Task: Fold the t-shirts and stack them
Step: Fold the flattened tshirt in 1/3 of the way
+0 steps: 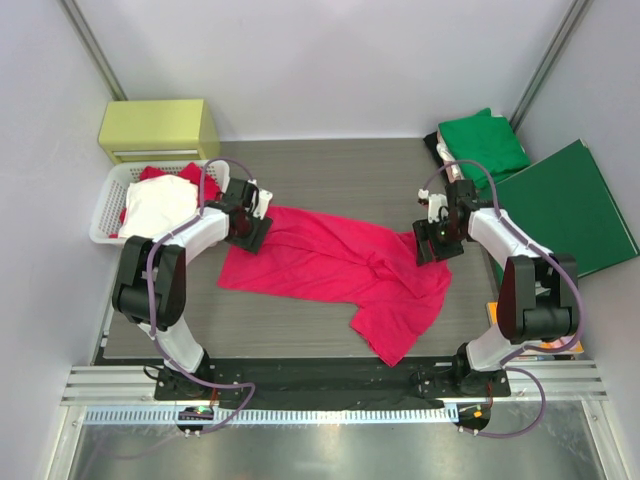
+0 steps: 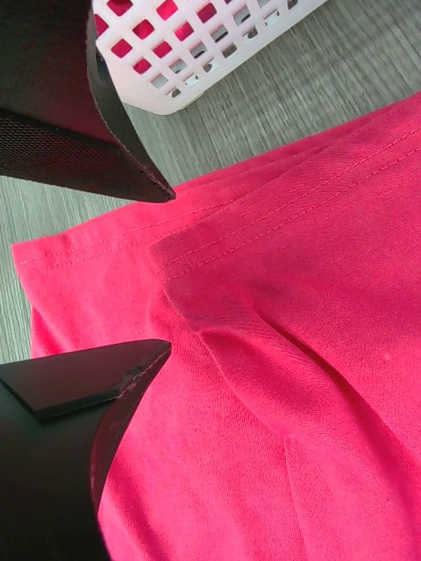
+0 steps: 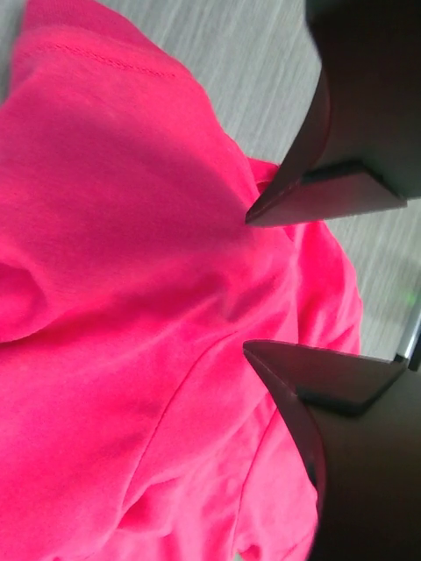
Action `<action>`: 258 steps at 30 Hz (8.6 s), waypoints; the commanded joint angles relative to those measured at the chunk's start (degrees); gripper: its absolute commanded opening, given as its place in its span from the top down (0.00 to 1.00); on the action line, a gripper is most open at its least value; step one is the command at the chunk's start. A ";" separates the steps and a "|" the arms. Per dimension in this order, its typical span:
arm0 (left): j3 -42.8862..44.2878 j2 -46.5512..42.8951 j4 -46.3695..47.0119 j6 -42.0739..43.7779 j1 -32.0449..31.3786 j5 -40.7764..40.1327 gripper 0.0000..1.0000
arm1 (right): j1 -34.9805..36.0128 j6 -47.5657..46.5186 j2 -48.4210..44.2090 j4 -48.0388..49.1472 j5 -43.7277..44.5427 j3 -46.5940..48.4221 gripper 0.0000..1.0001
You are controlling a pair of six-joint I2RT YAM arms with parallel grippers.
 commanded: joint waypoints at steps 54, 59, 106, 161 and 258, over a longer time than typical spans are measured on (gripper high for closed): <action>-0.31 -0.65 1.26 0.95 -0.43 0.81 0.36 | 0.35 -0.81 10.57 -0.83 6.06 17.09 0.23; -0.66 -0.74 1.44 0.78 -0.43 1.33 0.36 | 0.35 -0.55 -4.89 -2.05 8.00 10.40 0.20; 0.48 0.93 1.09 0.60 -0.86 1.16 0.36 | 3.87 2.88 0.37 -1.43 0.26 2.91 0.99; 4.42 -1.63 2.85 3.15 -1.22 -3.59 0.36 | 3.87 1.21 -8.43 -12.52 -6.77 6.08 0.19; 12.34 10.33 -11.39 -4.85 1.77 2.21 0.99 | 3.87 -2.83 -8.43 -8.65 -1.76 1.25 0.29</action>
